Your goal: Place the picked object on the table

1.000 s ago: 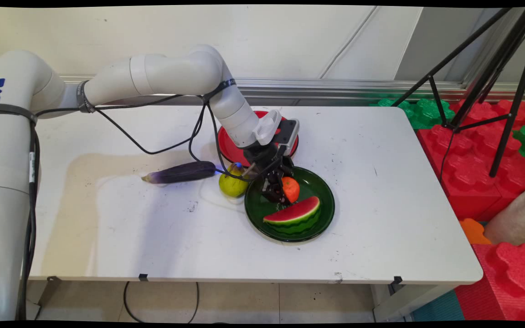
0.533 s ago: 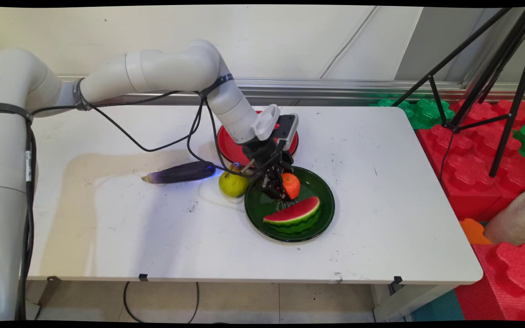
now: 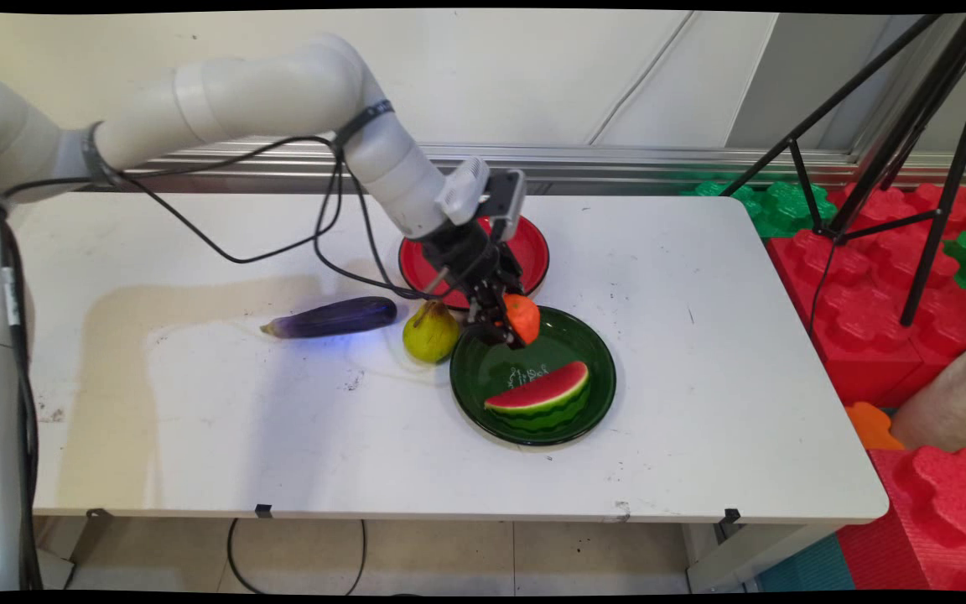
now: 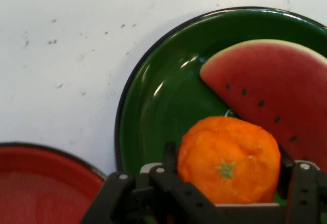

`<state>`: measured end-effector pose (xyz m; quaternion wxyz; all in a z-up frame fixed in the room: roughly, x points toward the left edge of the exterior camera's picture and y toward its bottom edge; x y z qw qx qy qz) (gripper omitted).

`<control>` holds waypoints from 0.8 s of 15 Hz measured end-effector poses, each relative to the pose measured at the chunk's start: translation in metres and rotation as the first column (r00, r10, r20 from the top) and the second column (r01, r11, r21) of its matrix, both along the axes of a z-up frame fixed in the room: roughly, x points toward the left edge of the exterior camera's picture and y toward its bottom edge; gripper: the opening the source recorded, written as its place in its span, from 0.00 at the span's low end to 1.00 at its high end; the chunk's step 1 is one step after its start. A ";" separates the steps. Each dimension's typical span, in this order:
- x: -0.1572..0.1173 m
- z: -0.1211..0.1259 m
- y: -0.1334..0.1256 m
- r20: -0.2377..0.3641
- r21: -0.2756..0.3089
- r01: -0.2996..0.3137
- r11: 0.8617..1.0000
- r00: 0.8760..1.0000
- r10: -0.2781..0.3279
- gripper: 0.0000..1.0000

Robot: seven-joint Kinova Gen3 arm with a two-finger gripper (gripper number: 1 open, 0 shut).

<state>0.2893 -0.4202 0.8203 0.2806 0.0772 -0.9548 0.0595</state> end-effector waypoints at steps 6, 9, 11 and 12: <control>0.025 0.037 0.024 -0.027 0.027 -0.077 0.997 0.997 0.078 0.00; 0.039 0.052 0.037 -0.032 0.046 -0.112 0.993 0.993 0.114 0.00; 0.048 0.061 0.047 -0.032 0.059 -0.133 0.989 0.990 0.135 0.00; 0.053 0.066 0.052 -0.032 0.066 -0.146 0.987 0.988 0.149 0.00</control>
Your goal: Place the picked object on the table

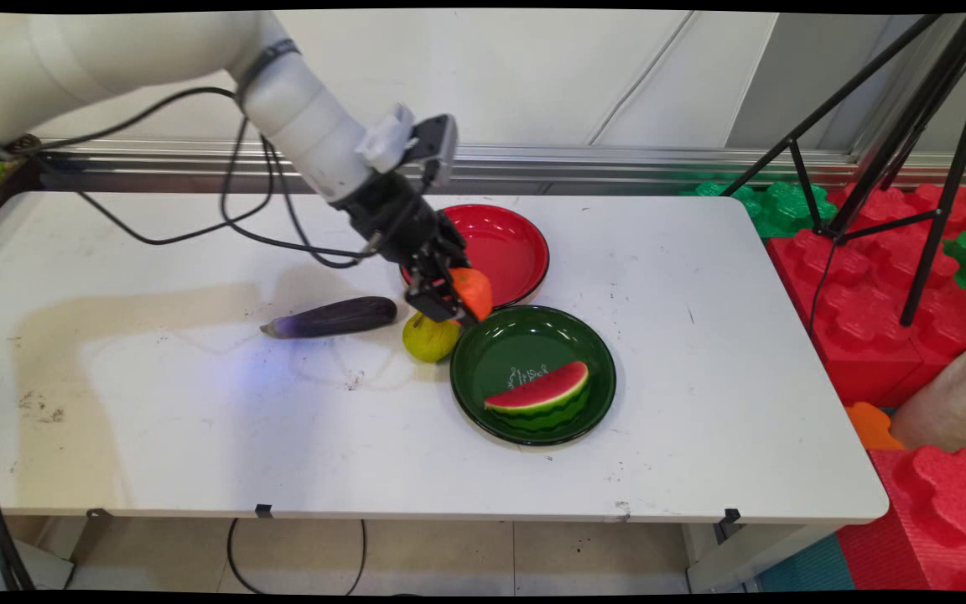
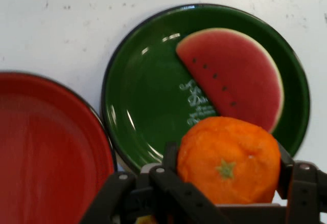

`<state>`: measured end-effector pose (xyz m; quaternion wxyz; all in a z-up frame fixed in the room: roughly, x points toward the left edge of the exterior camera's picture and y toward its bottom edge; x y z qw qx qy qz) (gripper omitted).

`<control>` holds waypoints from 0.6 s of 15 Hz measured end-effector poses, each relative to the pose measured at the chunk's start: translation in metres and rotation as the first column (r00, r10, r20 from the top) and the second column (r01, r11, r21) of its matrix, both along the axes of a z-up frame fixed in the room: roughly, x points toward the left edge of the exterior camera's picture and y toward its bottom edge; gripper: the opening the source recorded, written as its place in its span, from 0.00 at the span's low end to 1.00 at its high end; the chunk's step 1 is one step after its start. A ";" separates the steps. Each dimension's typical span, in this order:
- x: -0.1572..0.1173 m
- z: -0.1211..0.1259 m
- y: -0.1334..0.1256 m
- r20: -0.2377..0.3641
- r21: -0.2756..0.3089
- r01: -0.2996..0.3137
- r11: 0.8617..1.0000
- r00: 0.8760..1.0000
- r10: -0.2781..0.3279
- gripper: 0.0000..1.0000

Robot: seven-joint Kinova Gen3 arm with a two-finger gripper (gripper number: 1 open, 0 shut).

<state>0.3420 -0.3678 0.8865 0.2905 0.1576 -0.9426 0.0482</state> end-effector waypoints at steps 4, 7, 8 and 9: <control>0.020 0.019 0.023 0.000 0.034 -0.063 0.997 0.998 0.063 0.00; 0.035 0.031 0.038 0.010 0.048 -0.105 0.993 0.995 0.104 0.00; 0.039 0.033 0.041 0.014 0.051 -0.115 0.992 0.993 0.114 0.00; 0.044 0.036 0.046 0.022 0.053 -0.129 0.990 0.992 0.128 0.00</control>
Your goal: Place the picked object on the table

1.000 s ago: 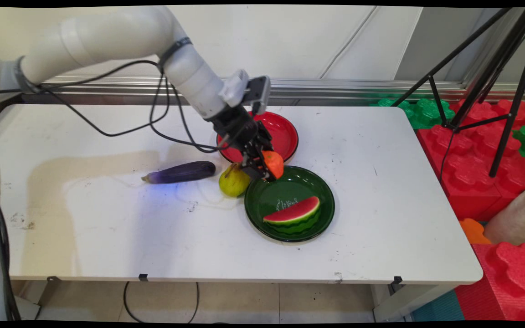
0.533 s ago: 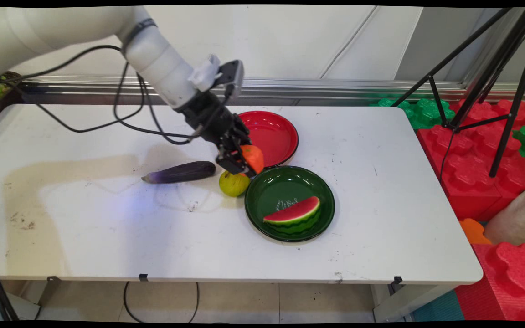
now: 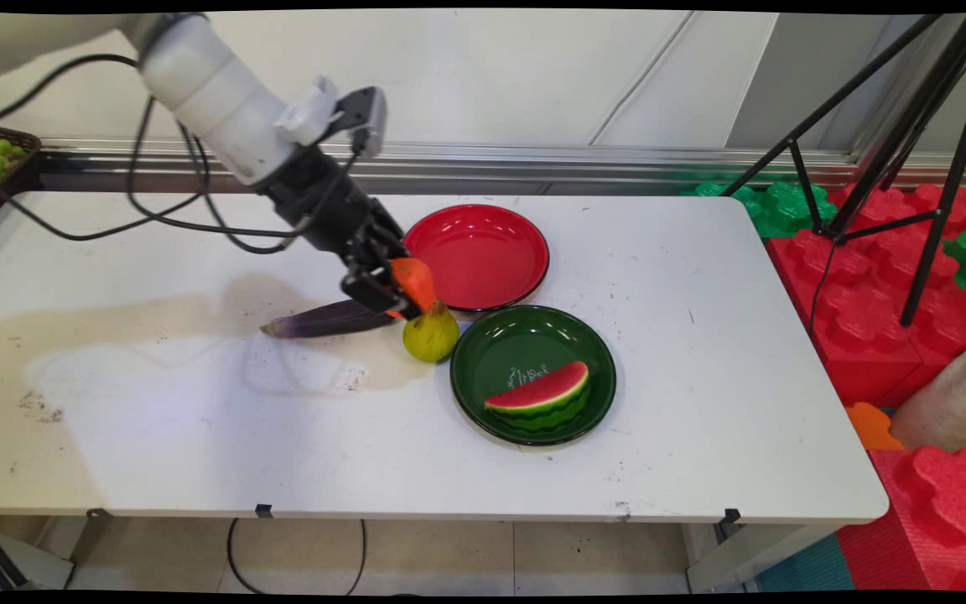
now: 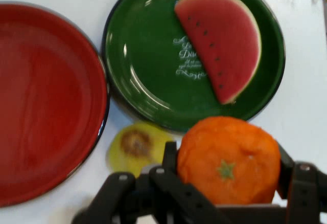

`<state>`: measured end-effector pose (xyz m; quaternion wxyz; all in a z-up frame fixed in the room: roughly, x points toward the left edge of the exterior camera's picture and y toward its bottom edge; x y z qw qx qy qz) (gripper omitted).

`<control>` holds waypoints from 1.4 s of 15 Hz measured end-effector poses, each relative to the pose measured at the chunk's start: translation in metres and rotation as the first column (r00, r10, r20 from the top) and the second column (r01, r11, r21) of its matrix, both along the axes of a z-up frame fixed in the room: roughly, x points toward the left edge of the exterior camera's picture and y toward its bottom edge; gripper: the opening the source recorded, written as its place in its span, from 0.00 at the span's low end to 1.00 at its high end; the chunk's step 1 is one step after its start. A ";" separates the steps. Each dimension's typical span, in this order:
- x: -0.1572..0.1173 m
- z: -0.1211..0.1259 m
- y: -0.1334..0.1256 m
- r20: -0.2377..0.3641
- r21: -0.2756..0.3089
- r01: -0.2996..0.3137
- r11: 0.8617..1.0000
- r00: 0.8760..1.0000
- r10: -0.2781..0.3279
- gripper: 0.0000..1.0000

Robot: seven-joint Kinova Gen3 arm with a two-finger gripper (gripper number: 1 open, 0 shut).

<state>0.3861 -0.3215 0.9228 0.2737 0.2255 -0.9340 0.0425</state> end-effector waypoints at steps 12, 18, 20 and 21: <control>0.050 -0.013 0.047 0.121 0.025 -0.104 0.994 0.988 0.100 0.00; 0.069 -0.055 0.051 0.156 0.030 -0.129 0.991 0.980 0.123 0.00; 0.074 -0.076 0.050 0.160 0.035 -0.128 0.991 0.980 0.121 0.00; 0.075 -0.081 0.049 0.160 0.035 -0.127 0.991 0.980 0.120 0.00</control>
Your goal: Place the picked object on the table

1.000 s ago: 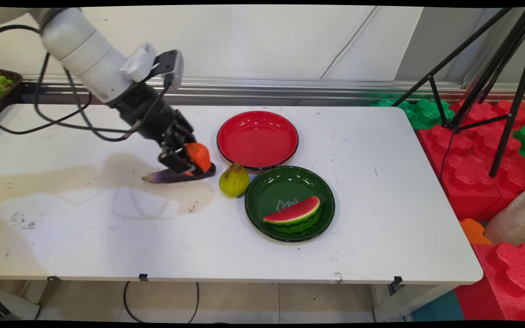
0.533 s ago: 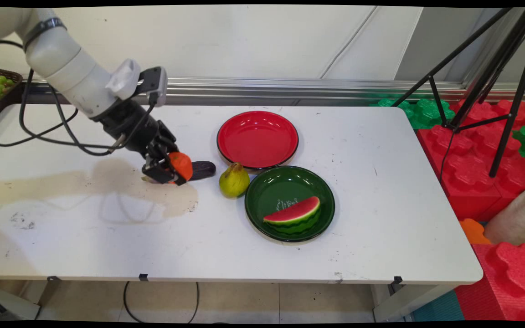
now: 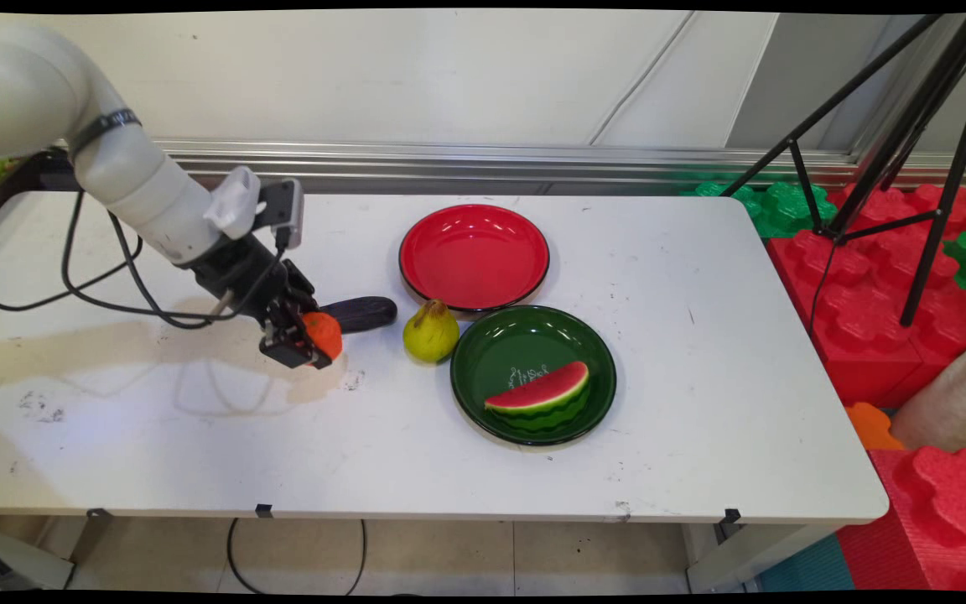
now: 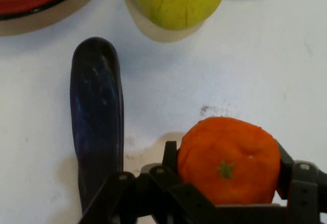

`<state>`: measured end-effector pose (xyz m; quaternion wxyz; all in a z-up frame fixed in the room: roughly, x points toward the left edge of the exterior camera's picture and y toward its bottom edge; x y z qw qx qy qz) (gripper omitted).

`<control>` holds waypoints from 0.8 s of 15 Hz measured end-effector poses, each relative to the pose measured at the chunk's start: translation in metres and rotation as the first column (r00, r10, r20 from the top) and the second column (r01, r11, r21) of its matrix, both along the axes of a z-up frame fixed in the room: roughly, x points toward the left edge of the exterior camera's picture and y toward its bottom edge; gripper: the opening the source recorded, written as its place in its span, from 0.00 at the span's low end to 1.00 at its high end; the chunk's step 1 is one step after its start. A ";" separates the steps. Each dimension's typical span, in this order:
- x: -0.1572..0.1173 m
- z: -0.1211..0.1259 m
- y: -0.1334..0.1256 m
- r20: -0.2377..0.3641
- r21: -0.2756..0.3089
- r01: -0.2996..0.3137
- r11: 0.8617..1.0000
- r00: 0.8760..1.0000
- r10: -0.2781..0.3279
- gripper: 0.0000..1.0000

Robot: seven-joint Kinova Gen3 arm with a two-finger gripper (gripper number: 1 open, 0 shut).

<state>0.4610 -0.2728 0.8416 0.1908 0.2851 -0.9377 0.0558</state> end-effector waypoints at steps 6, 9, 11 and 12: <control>0.001 -0.033 -0.009 -0.008 -0.002 0.006 1.000 1.000 -0.006 0.00; 0.000 -0.045 -0.011 -0.018 0.001 0.010 1.000 1.000 -0.010 0.00; -0.001 -0.050 -0.013 -0.029 -0.004 0.013 1.000 0.999 -0.013 1.00; -0.002 -0.051 -0.014 -0.035 -0.011 0.013 1.000 0.999 -0.014 1.00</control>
